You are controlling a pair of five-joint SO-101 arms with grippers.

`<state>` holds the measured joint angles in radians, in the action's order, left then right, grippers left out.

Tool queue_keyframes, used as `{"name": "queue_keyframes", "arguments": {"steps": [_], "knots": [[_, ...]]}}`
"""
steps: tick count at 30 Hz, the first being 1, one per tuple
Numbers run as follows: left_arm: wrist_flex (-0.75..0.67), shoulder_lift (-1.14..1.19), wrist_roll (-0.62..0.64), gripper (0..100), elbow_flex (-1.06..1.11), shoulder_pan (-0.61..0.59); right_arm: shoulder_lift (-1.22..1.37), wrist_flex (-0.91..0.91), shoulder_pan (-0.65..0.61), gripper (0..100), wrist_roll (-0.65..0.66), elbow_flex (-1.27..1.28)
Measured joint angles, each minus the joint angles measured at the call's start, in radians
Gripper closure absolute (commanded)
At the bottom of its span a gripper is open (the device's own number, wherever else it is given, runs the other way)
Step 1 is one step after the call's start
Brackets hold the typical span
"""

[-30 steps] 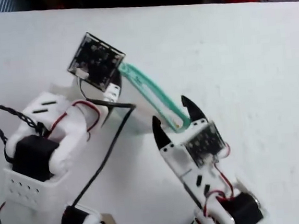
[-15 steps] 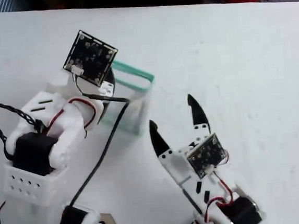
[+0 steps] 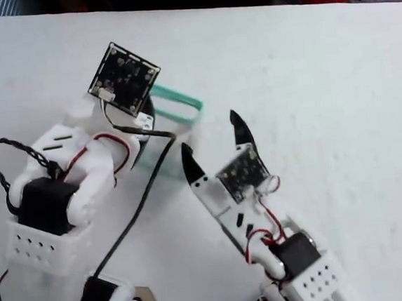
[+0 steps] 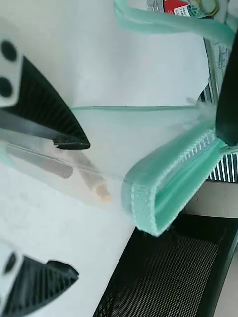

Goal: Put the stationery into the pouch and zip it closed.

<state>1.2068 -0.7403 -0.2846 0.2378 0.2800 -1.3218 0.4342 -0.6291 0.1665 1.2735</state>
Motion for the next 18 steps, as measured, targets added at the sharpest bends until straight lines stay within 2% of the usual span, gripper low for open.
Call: {"name": "queue_keyframes", "arguments": {"steps": [3,8,14,18], "knots": [[0.0,0.0,0.0,97,0.0,0.0,0.078,-0.052,0.005,68.0,0.0,0.0],[0.0,0.0,0.0,97,0.0,0.0,0.132,-0.092,-0.002,90.3,0.037,0.0],[0.0,0.002,0.003,97,0.0,-0.002,0.143,-0.127,-0.041,90.3,0.117,0.0],[0.0,0.002,0.003,97,0.002,-0.002,0.146,-0.164,-0.06,97.4,0.129,0.003]]}}
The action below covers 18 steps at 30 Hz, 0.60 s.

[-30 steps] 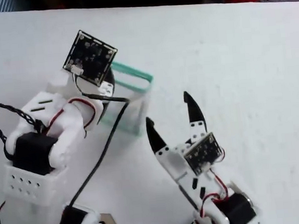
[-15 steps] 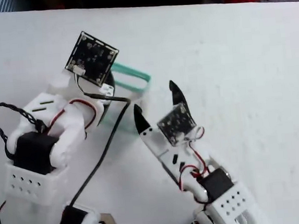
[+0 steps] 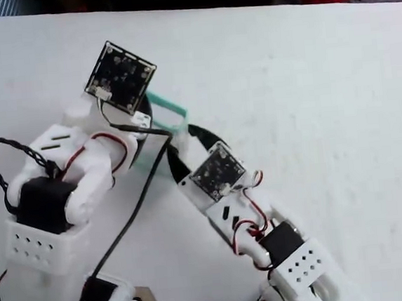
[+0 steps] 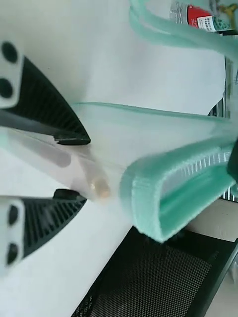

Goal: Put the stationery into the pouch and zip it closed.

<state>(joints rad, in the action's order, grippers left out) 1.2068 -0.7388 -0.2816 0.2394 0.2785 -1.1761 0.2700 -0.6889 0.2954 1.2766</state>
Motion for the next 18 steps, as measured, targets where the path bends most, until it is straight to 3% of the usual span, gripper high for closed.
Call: {"name": "queue_keyframes", "arguments": {"steps": [9,18], "knots": [[0.0,0.0,0.0,97,0.002,0.0,-0.055,0.034,-0.009,98.0,0.003,0.0],[-0.011,-0.002,0.0,97,0.002,0.029,-0.537,0.321,0.0,98.0,-0.025,0.051]]}}
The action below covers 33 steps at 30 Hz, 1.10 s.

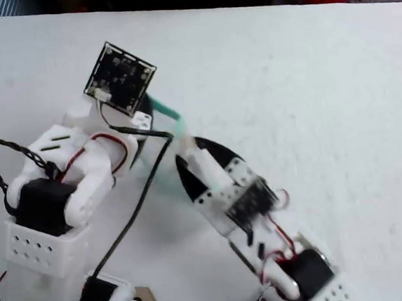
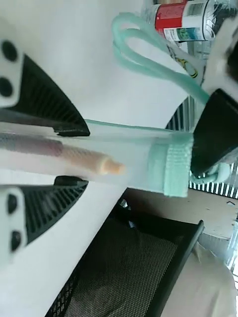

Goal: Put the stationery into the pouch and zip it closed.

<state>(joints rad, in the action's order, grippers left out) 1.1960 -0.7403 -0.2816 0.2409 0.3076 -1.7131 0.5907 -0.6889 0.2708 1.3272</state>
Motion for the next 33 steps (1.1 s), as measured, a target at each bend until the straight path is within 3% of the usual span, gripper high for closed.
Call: {"name": "queue_keyframes", "arguments": {"steps": [6,10,16,25,29,33], "knots": [[0.023,-0.002,0.0,97,-0.002,0.158,-0.011,-0.037,-0.014,98.0,-0.002,0.086],[0.037,-0.017,-0.005,97,-0.002,0.201,-0.003,-0.123,0.0,98.0,-0.003,0.137],[0.178,-0.003,-0.084,97,-0.103,0.224,-0.003,-0.192,0.005,98.0,-0.003,0.183],[0.316,-0.003,-0.094,97,-0.227,0.396,-0.003,-0.212,0.005,98.0,-0.003,0.183],[0.316,-0.005,-0.138,97,-0.229,0.408,-0.025,-0.186,0.023,98.0,-0.028,0.181],[0.275,-0.003,-0.144,97,-0.229,0.304,-0.069,-0.087,0.104,98.0,-0.089,0.127]]}}
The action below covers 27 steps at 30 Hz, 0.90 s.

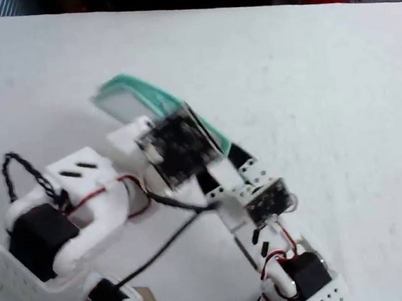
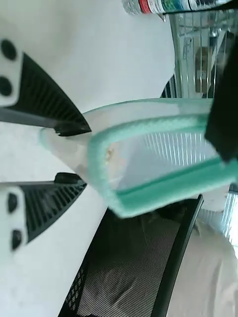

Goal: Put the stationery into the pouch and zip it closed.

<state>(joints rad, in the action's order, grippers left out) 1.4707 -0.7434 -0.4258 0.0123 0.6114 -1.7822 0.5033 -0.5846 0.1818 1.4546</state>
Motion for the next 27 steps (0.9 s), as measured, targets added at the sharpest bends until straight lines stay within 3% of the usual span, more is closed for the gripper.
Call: {"name": "queue_keyframes", "arguments": {"steps": [8,17,19,23,27], "knots": [[-0.106,0.002,0.011,97,0.106,-0.199,-0.002,0.226,-0.028,98.1,-0.009,-0.112],[-0.213,-0.014,0.012,97,0.264,-0.249,-0.017,0.374,-0.121,97.7,0.035,-0.149],[-0.213,-0.014,0.012,97,0.264,-0.249,-0.017,0.374,-0.129,94.3,0.041,-0.149],[-0.213,-0.014,0.012,97,0.265,-0.249,-0.017,0.374,-0.149,78.2,0.043,-0.149],[-0.224,-0.012,0.012,97,0.27,-0.25,-0.015,0.318,-0.176,78.9,0.044,-0.112]]}}
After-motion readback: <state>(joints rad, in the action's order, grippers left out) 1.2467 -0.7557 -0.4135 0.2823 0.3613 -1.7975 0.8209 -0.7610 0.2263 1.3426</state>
